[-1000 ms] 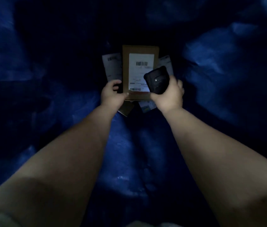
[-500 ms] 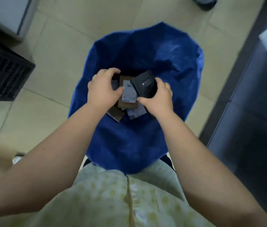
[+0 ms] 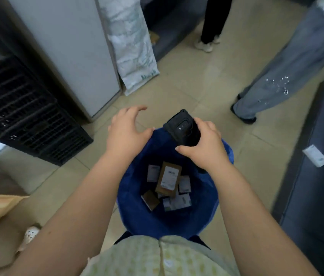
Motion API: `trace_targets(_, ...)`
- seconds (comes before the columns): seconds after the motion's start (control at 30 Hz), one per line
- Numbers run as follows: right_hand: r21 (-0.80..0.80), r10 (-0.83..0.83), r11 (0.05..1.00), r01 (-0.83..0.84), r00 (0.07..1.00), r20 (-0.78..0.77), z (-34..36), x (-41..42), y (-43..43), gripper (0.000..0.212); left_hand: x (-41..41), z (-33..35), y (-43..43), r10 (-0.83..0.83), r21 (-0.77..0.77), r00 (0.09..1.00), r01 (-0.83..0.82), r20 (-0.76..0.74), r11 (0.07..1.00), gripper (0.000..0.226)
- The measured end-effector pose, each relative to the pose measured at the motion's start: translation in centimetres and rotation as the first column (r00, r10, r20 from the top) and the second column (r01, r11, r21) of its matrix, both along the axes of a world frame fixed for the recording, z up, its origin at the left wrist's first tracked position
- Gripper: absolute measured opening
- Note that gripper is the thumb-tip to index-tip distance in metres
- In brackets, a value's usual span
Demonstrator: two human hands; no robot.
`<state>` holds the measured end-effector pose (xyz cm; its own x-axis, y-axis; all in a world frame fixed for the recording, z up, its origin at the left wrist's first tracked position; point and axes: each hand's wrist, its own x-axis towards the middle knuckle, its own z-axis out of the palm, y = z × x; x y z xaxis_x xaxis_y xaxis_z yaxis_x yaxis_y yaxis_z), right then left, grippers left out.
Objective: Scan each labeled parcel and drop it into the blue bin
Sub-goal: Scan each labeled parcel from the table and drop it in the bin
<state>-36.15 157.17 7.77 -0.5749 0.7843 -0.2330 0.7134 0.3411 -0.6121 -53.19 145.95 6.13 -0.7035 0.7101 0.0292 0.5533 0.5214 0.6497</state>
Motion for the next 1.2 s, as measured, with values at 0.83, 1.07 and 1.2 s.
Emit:
trace_targets(0.83,0.131,0.95,0.312,-0.941,0.306,-0.07,7.6,-0.2,-22.7,0.077,21.5,7.7,-31.6,0.942,-0.035,0.304,-0.953,-0.145,0.302,0.054)
trace_targets(1.07,0.238,0.998,0.026,-0.971,0.011,-0.066,9.4,4.6,-34.0,0.064,31.4,10.1,-40.1,0.983,-0.039,0.016,-0.999,-0.18,0.009,0.059)
trace_targets(1.2,0.29,0.982,-0.133,-0.948,-0.166,-0.09,10.2,9.6,-41.3,0.069,39.6,11.0,-45.6,0.971,-0.003,-0.181,-0.983,-0.156,-0.183,0.058)
